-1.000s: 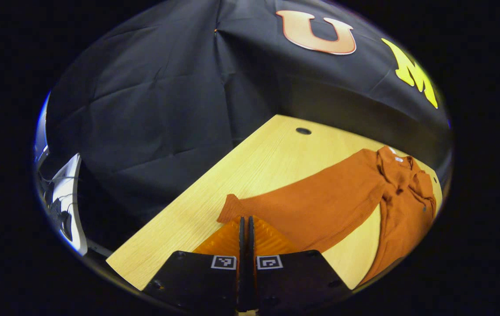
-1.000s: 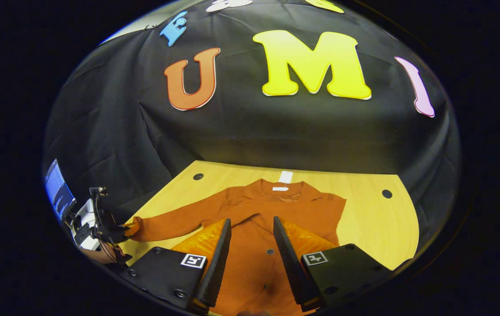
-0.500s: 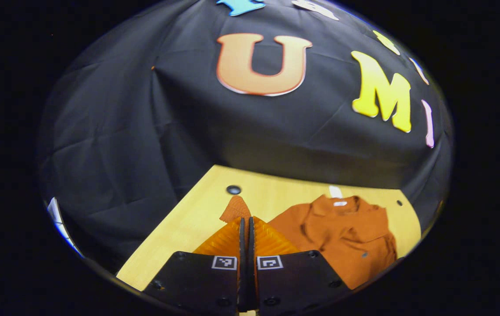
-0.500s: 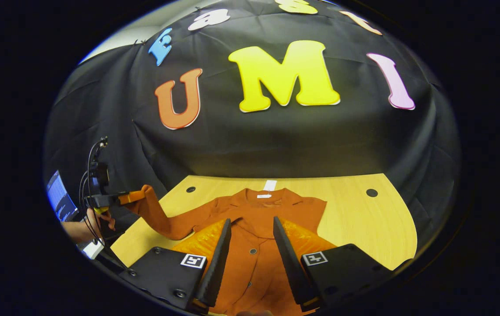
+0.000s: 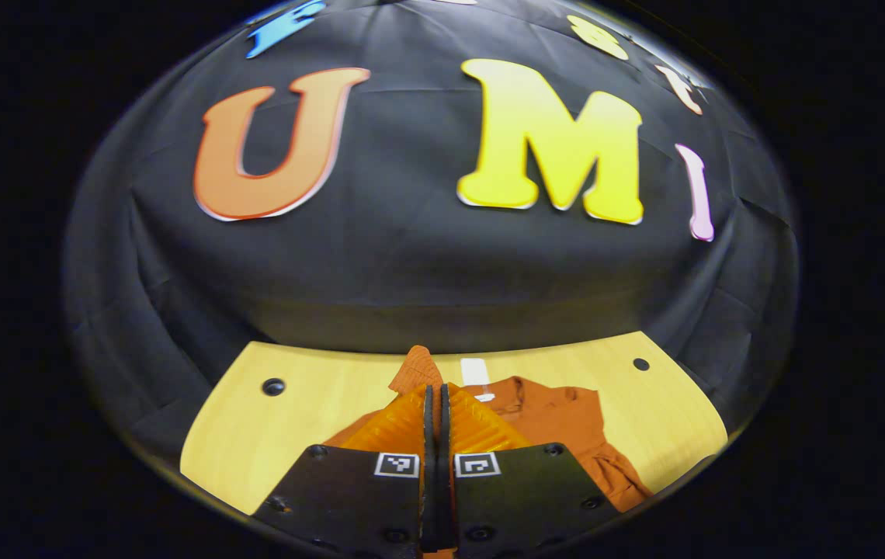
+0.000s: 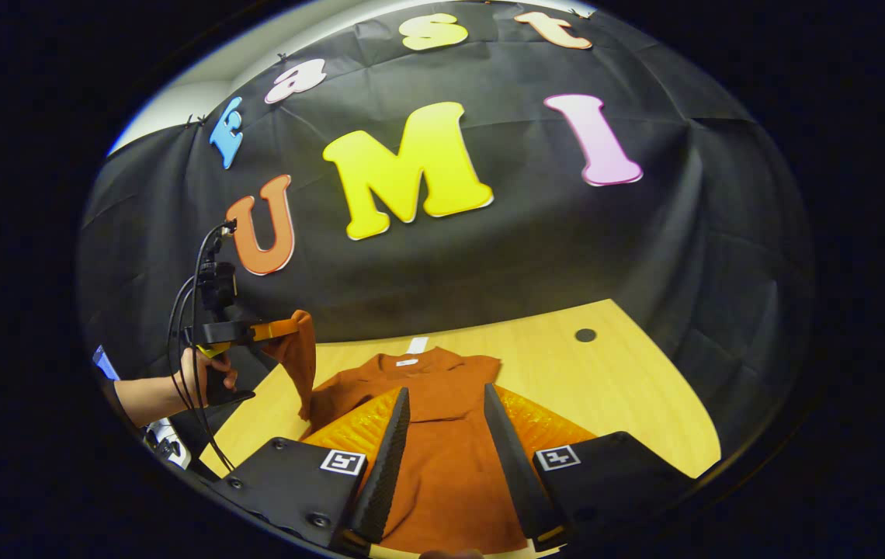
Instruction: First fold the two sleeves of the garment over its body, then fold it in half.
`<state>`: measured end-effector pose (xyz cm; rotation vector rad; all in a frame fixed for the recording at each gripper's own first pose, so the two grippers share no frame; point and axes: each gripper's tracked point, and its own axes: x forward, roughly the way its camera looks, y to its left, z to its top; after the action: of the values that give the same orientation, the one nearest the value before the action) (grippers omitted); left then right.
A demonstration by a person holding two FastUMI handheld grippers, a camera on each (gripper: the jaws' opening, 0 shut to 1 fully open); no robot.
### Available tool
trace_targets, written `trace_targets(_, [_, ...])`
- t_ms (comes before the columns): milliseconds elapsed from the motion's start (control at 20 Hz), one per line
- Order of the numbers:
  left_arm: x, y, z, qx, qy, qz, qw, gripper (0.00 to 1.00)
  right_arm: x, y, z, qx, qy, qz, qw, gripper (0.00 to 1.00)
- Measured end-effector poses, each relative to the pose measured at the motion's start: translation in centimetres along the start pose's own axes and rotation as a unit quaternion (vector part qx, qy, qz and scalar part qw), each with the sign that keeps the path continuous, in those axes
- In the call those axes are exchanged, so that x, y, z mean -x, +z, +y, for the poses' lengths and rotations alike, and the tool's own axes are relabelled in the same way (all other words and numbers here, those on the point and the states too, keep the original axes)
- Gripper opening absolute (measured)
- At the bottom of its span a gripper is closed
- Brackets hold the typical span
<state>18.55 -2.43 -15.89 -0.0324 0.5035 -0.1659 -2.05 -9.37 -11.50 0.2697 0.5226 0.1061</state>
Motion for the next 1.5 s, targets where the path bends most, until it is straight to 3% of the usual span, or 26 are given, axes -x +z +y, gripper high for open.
trace_targets(250, [-6.3, -3.2, -10.3, -0.031, -0.054, 0.027, 0.998, 0.03, 4.0, -0.2, -6.7, 0.0, -0.068, 0.003, 0.998, 0.65])
trace_targets(450, [-10.1, -7.4, -13.7, -0.078, -0.053, 0.073, 0.993, 0.03, 5.7, -0.3, -9.6, -0.007, -0.097, 0.006, 0.995, 0.65])
trace_targets(700, [-12.0, -9.7, -15.0, -0.11, -0.01, 0.084, 0.99, 0.06, 5.8, -1.3, -11.3, -0.016, -0.118, 0.022, 0.993, 0.65])
trace_targets(850, [-12.7, -10.7, -17.4, -0.104, -0.031, 0.081, 0.991, 0.13, 5.5, -1.5, -11.2, -0.004, -0.112, 0.029, 0.993, 0.65])
trace_targets(1000, [-12.4, -11.1, -18.2, -0.096, -0.031, 0.079, 0.992, 0.66, 4.8, -1.0, -10.6, 0.015, -0.098, 0.028, 0.995, 0.65])
trace_targets(1050, [-11.6, -10.8, -18.3, -0.083, -0.031, 0.071, 0.994, 0.84, 4.5, -0.9, -10.3, 0.022, -0.091, 0.027, 0.995, 0.58])
trace_targets(1100, [-10.6, -10.3, -18.4, -0.067, -0.032, 0.06, 0.995, 0.97, 4.1, -0.8, -10.0, 0.028, -0.084, 0.026, 0.996, 0.58])
trace_targets(1250, [-5.8, -7.7, -16.5, -0.033, -0.013, 0.018, 0.999, 0.97, 2.3, -0.6, -8.1, 0.042, -0.061, 0.02, 0.997, 0.59])
trace_targets(1300, [-4.2, -6.6, -15.2, -0.03, -0.003, 0.002, 1.0, 0.96, 1.9, -0.4, -7.2, 0.049, -0.054, 0.014, 0.997, 0.69])
trace_targets(1350, [-2.1, -5.2, -13.8, -0.027, 0.007, -0.014, 1.0, 0.96, 1.5, -0.2, -5.9, 0.057, -0.041, 0.008, 0.997, 0.71])
trace_targets(1400, [0.0, -3.9, -12.3, -0.021, 0.018, -0.032, 0.999, 0.96, 1.1, -0.1, -4.6, 0.065, -0.033, 0.003, 0.997, 0.8])
trace_targets(1500, [4.4, -1.0, -9.2, -0.003, 0.034, -0.072, 0.997, 0.96, 0.7, 0.5, -1.8, 0.073, -0.014, -0.015, 0.997, 0.84])
